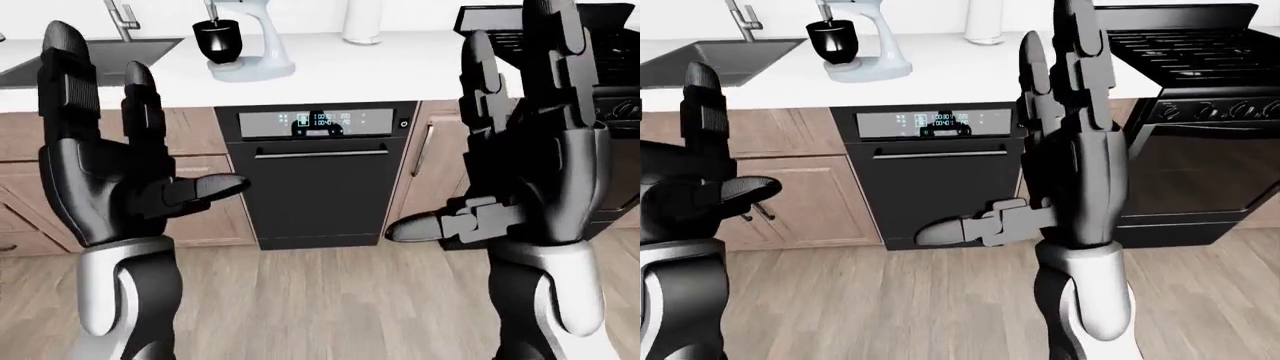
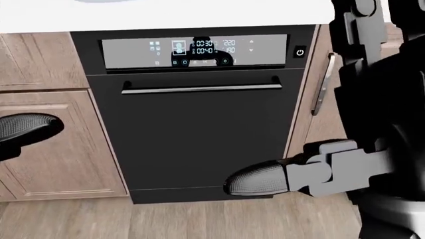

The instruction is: Open the stand mixer head.

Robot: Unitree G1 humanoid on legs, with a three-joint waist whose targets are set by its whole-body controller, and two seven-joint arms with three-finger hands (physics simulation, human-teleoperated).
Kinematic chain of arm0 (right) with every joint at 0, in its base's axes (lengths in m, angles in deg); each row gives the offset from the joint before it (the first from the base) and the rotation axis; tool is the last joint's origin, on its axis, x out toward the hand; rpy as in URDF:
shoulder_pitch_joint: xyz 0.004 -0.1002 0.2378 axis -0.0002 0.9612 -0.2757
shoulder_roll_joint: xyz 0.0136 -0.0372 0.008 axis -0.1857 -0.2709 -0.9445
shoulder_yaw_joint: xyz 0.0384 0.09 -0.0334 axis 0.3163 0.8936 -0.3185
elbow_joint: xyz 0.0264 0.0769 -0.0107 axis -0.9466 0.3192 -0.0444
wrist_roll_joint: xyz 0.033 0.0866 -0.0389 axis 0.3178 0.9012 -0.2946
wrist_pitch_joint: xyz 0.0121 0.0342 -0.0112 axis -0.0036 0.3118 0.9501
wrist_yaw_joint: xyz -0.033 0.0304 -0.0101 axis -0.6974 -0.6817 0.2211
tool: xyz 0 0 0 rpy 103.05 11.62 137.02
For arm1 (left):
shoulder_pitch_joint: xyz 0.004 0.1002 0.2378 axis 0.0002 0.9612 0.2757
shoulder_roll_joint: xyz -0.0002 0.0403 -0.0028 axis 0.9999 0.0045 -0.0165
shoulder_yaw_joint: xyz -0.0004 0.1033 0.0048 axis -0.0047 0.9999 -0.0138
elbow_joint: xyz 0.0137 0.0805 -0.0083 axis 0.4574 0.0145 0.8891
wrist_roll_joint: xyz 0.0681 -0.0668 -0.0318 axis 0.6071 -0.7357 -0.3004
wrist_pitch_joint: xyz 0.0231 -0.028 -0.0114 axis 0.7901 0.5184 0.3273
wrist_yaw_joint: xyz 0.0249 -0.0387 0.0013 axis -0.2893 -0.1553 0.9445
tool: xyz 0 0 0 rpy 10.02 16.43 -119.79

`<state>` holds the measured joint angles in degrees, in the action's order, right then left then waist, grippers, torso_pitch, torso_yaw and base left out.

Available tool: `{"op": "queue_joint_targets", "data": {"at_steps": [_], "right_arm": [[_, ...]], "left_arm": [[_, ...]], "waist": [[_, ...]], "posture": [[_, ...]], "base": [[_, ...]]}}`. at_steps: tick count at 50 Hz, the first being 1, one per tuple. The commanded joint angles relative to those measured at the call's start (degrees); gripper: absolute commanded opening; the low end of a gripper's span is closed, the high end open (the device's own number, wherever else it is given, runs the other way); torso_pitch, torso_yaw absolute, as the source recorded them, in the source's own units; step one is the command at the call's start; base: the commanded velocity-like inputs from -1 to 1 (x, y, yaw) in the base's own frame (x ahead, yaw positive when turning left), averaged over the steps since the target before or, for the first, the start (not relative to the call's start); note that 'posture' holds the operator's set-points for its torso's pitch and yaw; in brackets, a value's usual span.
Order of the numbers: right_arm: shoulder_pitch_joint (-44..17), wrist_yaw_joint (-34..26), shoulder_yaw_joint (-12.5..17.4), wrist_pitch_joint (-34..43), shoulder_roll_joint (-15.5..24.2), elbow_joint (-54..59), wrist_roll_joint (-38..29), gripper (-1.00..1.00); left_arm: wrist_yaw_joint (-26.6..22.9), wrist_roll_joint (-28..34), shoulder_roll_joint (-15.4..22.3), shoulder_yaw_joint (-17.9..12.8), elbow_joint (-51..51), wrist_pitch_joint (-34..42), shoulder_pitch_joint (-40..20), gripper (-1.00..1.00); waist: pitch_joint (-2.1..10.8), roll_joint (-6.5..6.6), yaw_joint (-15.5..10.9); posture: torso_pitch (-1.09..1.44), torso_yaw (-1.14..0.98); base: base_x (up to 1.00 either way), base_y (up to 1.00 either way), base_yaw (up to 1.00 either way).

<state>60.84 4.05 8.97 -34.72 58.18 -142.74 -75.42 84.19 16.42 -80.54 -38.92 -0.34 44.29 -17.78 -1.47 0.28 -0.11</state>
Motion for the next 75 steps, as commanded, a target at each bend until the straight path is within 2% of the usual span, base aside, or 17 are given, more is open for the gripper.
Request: {"op": "queue_joint_targets", "data": {"at_steps": [1,12,16,21,25,27,29,32,36,39,43,47,51,53,55,60,75], "right_arm": [[-0.95,-0.15,0.04,-0.62,0.12,-0.83,-0.19,1.00],[-0.35,-1.50,0.11,-0.84,-0.87,-0.26,-2.45,1.00],[-0.58,-0.62,0.02,-0.06,-0.11,-2.21,-1.55,1.00],[0.11,-1.37,-0.73,1.08,-0.38,-3.43,-2.18,1.00],[-0.09,-1.78,-1.52,1.67,0.09,-4.09,-3.03,1.00],[-0.18,-1.76,-1.64,2.00,-0.72,-4.30,-2.97,1.00],[-0.21,-1.73,-1.31,2.04,-0.94,-4.18,-2.51,1.00],[-0.35,-1.85,-1.43,2.23,-0.71,-4.70,-2.27,1.00],[0.10,-1.68,-1.39,1.87,-1.19,-4.26,-2.10,1.00],[-0.37,-1.48,-1.44,1.69,-0.68,-4.29,-2.65,1.00],[-0.07,-1.53,-1.33,1.49,-1.21,-3.65,-2.20,1.00],[0.19,-2.08,-2.10,0.90,-0.61,-3.49,-3.37,1.00],[0.38,-2.23,-1.66,0.46,-1.21,-3.03,-2.82,1.00],[0.30,-2.28,-1.69,0.19,-1.17,-2.80,-2.73,1.00],[0.03,-2.55,-1.65,0.35,-0.98,-3.32,-2.30,1.00],[0.58,-2.33,-1.29,0.25,-1.01,-3.38,-2.07,1.00],[0.99,-2.53,-1.99,-0.18,-1.16,-3.06,-2.69,1.00]], "left_arm": [[0.03,-0.42,0.51,-0.13,-0.64,-0.88,-0.93,1.00],[0.50,-1.05,0.93,-0.63,-2.29,0.23,-0.64,1.00],[1.38,-1.76,1.41,-0.98,-3.68,1.22,-0.57,1.00],[1.83,-2.84,1.85,-1.66,-4.71,1.73,-0.24,1.00],[2.11,-3.38,2.24,-2.16,-4.57,1.65,-0.26,1.00],[2.11,-3.51,2.30,-2.22,-4.77,1.53,-0.03,1.00],[1.90,-3.38,2.23,-2.22,-4.47,1.23,0.18,1.00],[1.82,-3.22,2.24,-2.28,-4.26,1.04,0.24,1.00],[1.67,-3.06,2.17,-2.19,-4.22,0.89,0.47,1.00],[1.66,-3.08,2.20,-2.27,-3.88,0.80,0.27,1.00],[1.50,-2.85,2.11,-2.16,-3.40,0.54,0.21,1.00],[1.28,-2.53,2.01,-2.02,-2.87,0.17,0.33,1.00],[0.86,-1.98,1.80,-1.74,-2.50,-0.15,0.39,1.00],[1.24,-1.87,1.87,-1.78,-2.09,0.13,-0.26,1.00],[1.87,-2.23,2.09,-2.00,-2.33,0.55,-0.75,1.00],[1.52,-1.95,1.79,-1.60,-3.24,0.65,0.04,1.00],[1.47,-2.29,2.02,-2.16,-3.10,0.53,0.11,1.00]], "waist": [[0.54,0.12,0.00],[-0.54,-3.71,1.09],[-0.79,5.40,2.70],[-3.85,-3.50,2.17],[-0.03,1.04,0.92],[-2.31,-3.88,1.55],[-1.27,-3.68,0.99],[0.33,5.08,1.21],[-3.10,-3.26,-0.61],[-0.78,-1.30,-0.46],[-0.25,-4.47,0.43],[-1.19,0.47,0.69],[0.31,-1.00,0.64],[-0.44,1.61,1.14],[0.41,9.34,0.96],[-1.88,0.22,-0.10],[-0.83,1.13,-0.08]], "posture": [[0.00,0.00],[0.00,0.00],[0.00,0.00],[0.00,0.00],[0.00,0.00],[0.00,0.00],[0.00,0.00],[0.00,0.00],[0.00,0.00],[0.00,0.00],[0.00,0.00],[0.00,0.00],[0.00,0.00],[0.00,0.00],[0.00,0.00],[0.00,0.00],[0.00,0.00]], "base": [[0.00,0.00,0.00],[0.00,0.50,0.00],[0.00,0.00,0.00],[0.00,0.68,0.00],[0.00,0.20,0.00],[0.00,1.00,0.00],[0.00,0.43,0.00],[0.00,0.10,0.00],[0.00,0.75,0.00],[0.00,0.19,0.00],[0.00,0.82,0.00],[0.00,0.36,0.00],[0.00,0.80,0.00],[0.00,0.50,0.00],[0.00,0.38,0.00],[0.00,0.90,0.00],[0.00,0.05,0.00]]}}
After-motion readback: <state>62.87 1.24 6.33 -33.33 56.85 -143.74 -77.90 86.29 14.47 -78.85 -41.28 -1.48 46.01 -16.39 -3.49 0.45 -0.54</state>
